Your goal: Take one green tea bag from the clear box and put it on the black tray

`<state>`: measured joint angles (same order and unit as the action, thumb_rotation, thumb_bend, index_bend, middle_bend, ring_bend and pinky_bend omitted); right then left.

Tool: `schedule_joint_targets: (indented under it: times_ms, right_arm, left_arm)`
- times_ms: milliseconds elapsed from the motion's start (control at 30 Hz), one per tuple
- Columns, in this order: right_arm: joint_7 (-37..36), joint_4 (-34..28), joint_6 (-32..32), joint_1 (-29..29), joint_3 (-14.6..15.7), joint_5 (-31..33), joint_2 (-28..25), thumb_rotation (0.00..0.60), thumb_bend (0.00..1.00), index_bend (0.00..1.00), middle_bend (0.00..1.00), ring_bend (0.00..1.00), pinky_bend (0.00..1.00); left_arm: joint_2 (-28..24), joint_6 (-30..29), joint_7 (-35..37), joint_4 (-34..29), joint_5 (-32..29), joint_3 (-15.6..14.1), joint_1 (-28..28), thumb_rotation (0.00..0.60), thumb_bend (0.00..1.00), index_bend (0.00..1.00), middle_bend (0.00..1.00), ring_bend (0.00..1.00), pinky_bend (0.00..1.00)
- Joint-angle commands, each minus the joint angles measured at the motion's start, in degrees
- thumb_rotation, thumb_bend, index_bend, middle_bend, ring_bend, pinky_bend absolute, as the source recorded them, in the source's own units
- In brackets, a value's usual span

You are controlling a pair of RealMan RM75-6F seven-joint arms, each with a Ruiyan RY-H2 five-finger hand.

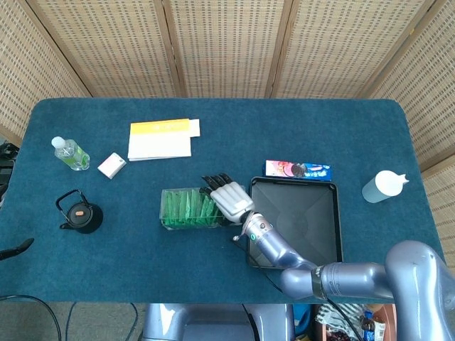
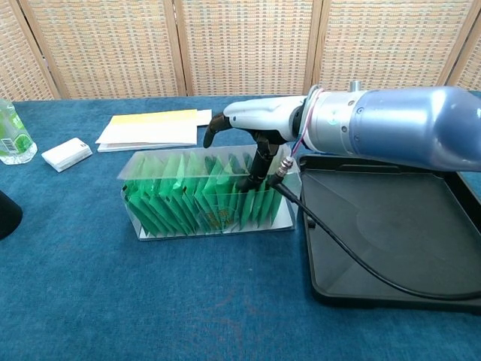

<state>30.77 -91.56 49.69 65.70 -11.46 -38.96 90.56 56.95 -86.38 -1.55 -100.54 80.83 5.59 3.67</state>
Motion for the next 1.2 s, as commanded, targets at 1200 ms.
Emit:
schedule_joint_targets:
  times_ms: [1200]
  right_arm:
    - [6.31, 12.27, 8.95, 4.26, -9.78, 9.53, 3.39, 0.600, 0.50, 0.29, 0.00, 0.00, 0.00]
  left_arm:
    - [-1.19, 1.83, 3.43, 0.84, -1.34, 0.24, 0.61, 0.600, 0.00, 0.00, 0.00, 0.00, 0.00]
